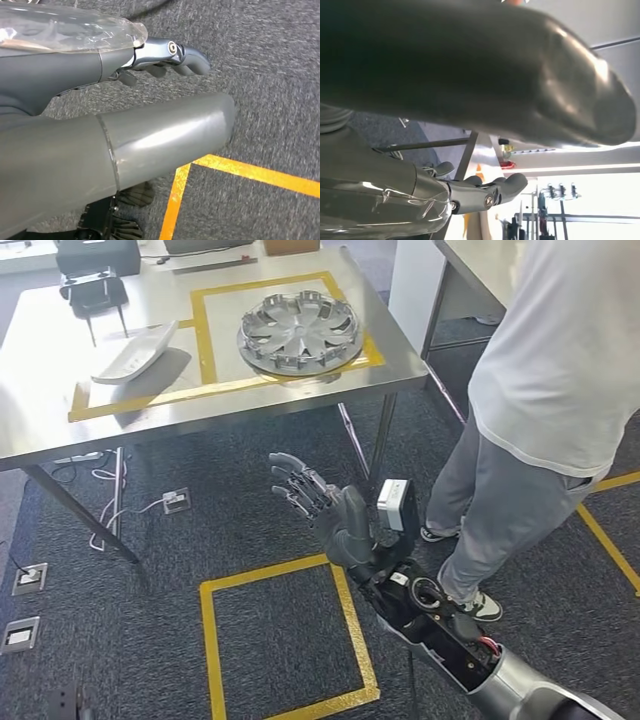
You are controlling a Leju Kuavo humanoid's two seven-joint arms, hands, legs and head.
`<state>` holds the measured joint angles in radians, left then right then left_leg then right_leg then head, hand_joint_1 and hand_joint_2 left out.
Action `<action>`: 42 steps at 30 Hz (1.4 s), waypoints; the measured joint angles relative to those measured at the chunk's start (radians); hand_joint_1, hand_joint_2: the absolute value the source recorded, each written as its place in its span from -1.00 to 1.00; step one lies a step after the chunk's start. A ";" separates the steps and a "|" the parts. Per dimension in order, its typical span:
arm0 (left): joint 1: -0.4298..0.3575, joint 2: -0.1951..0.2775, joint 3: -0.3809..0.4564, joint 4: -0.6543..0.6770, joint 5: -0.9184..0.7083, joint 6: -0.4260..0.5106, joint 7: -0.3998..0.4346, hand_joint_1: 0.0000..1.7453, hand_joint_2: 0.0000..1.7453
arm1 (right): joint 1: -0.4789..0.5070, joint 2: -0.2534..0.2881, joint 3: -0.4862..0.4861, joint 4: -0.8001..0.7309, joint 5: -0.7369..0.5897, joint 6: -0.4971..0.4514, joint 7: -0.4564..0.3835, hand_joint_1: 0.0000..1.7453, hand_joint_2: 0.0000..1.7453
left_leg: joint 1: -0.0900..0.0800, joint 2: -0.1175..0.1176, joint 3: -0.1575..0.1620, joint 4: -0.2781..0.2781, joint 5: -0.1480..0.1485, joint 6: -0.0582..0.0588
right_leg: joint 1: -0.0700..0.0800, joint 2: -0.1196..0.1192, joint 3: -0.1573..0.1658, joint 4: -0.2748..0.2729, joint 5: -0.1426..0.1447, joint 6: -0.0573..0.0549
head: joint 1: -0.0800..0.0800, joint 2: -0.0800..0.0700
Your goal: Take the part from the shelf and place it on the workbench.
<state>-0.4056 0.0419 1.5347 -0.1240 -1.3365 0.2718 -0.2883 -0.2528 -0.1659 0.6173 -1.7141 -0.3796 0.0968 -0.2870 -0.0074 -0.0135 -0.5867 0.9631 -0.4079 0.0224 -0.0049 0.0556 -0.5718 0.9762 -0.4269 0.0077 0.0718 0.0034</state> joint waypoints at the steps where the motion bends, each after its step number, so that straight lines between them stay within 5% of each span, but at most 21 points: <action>1: 0.000 -0.001 0.000 0.000 0.002 0.000 -0.001 -1.00 -1.00 | -0.001 0.000 0.000 0.000 0.000 0.000 0.000 -1.00 -1.00 | 0.002 0.004 0.003 -0.006 0.002 0.002 | 0.001 -0.005 -0.003 0.005 -0.006 0.005 | 0.001 0.000; 3: 0.001 -0.003 0.000 0.000 0.003 0.001 -0.002 -1.00 -1.00 | -0.004 0.000 0.000 0.000 0.000 -0.001 0.000 -1.00 -1.00 | 0.007 0.013 0.011 -0.017 0.007 0.009 | 0.003 -0.025 -0.030 0.069 -0.049 0.014 | 0.006 0.000; 6: 0.005 -0.004 0.000 0.000 0.005 0.001 -0.002 -1.00 -1.00 | -0.003 0.000 0.001 0.000 0.000 -0.002 -0.001 -1.00 -1.00 | 0.007 0.025 0.012 -0.018 0.006 0.014 | 0.001 -0.043 -0.115 0.269 -0.143 0.023 | 0.012 0.000; 7: 0.007 -0.004 0.000 0.000 0.005 0.001 -0.002 -1.00 -1.00 | -0.001 0.000 0.001 0.001 0.000 -0.002 -0.001 -1.00 -1.00 | 0.006 0.029 0.013 -0.017 0.005 0.014 | 0.000 -0.044 -0.128 0.300 -0.148 0.025 | 0.012 0.000; 9: 0.008 -0.004 0.000 0.000 0.005 0.001 -0.002 -1.00 -1.00 | 0.000 0.000 0.001 0.001 0.000 -0.003 -0.001 -1.00 -1.00 | 0.006 0.036 0.016 -0.017 0.004 0.012 | -0.002 -0.050 -0.093 0.235 -0.100 0.025 | 0.014 0.000; 11: 0.008 -0.005 0.000 0.000 0.005 0.001 -0.002 -1.00 -1.00 | -0.002 0.000 0.001 0.001 0.000 -0.003 -0.001 -1.00 -1.00 | 0.004 0.042 0.020 -0.014 0.000 0.008 | 0.001 -0.071 -0.015 0.080 -0.035 0.018 | 0.015 0.000; 13: 0.009 -0.005 0.000 0.000 0.005 0.001 -0.002 -1.00 -1.00 | -0.005 0.000 0.001 0.001 0.000 -0.003 -0.001 -1.00 -1.00 | 0.000 0.048 0.019 -0.011 -0.001 0.000 | 0.005 -0.087 0.029 -0.005 -0.015 0.006 | 0.016 0.000; 17: 0.009 -0.005 0.000 0.000 0.005 0.001 -0.003 -1.00 -1.00 | -0.006 0.000 0.001 0.001 0.000 -0.003 -0.001 -1.00 -1.00 | -0.001 0.055 0.014 0.003 -0.013 -0.018 | 0.001 -0.070 0.036 -0.024 -0.007 -0.016 | 0.014 0.000; 21: 0.011 -0.003 0.000 0.000 0.006 0.003 -0.003 -1.00 -1.00 | -0.005 0.000 0.002 0.002 0.000 -0.003 -0.001 -1.00 -1.00 | 0.011 0.023 -0.096 0.236 -0.129 -0.043 | -0.006 -0.053 0.033 -0.029 0.001 -0.025 | 0.004 0.000; 23: 0.015 -0.004 0.000 0.000 0.007 0.004 -0.003 -1.00 -1.00 | -0.004 0.000 0.002 0.002 0.000 -0.003 0.000 -1.00 -1.00 | 0.018 0.022 -0.125 0.292 -0.134 -0.049 | -0.007 -0.041 0.031 -0.029 0.002 -0.024 | 0.003 0.000; 26: 0.016 -0.003 0.000 0.000 0.009 0.005 -0.003 -1.00 -1.00 | -0.004 0.000 0.003 0.001 0.000 -0.003 0.002 -1.00 -1.00 | 0.026 0.010 -0.037 0.112 -0.038 -0.051 | -0.011 -0.023 0.032 -0.027 0.001 -0.015 | 0.002 0.000; 28: 0.014 -0.003 0.000 0.000 0.010 0.005 -0.003 -1.00 -1.00 | -0.004 0.000 0.003 0.000 -0.001 -0.003 0.004 -1.00 -1.00 | 0.025 -0.005 0.013 0.009 -0.005 -0.045 | -0.012 -0.012 0.028 -0.026 0.001 -0.002 | 0.000 0.000; 32: 0.016 -0.005 0.000 0.000 0.014 0.006 -0.003 -1.00 -1.00 | -0.005 0.000 0.002 -0.002 -0.002 -0.005 0.007 -1.00 -1.00 | 0.021 0.002 0.017 -0.005 -0.006 -0.017 | -0.014 0.000 0.022 -0.025 -0.001 0.022 | -0.001 0.000; 35: 0.016 -0.006 0.000 0.000 0.016 0.006 -0.004 -1.00 -1.00 | -0.005 0.000 0.002 -0.002 -0.006 -0.008 0.009 -1.00 -1.00 | 0.020 0.015 0.019 -0.008 -0.005 -0.002 | -0.014 -0.025 -0.030 0.091 -0.073 0.029 | 0.006 0.000; 37: 0.017 -0.005 0.000 0.000 0.017 0.007 -0.006 -1.00 -1.00 | -0.004 0.000 0.003 -0.002 -0.007 -0.011 0.009 -1.00 -1.00 | 0.013 0.024 0.019 -0.008 -0.006 0.004 | -0.012 -0.039 -0.091 0.232 -0.134 0.027 | 0.011 0.000; 39: 0.019 -0.005 0.000 0.000 0.017 0.007 -0.006 -1.00 -1.00 | -0.003 0.000 0.003 -0.002 -0.008 -0.013 0.009 -1.00 -1.00 | 0.004 0.032 0.020 -0.007 -0.008 0.008 | -0.007 -0.044 -0.109 0.278 -0.135 0.019 | 0.012 0.000; 42: 0.020 -0.006 0.000 0.000 0.017 0.006 -0.007 -1.00 -1.00 | -0.002 0.000 0.002 -0.001 -0.007 -0.016 0.008 -1.00 -1.00 | -0.010 0.043 0.027 -0.006 -0.013 0.012 | 0.013 -0.064 -0.024 0.109 -0.044 -0.014 | 0.015 0.000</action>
<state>-0.3852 0.0357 1.5347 -0.1240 -1.3194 0.2783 -0.2949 -0.2549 -0.1659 0.6195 -1.7155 -0.3870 0.0812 -0.2786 -0.0174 0.0299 -0.5599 0.9571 -0.4204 0.0341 0.0079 -0.0083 -0.5958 1.0849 -0.4712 -0.0060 0.0867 0.0034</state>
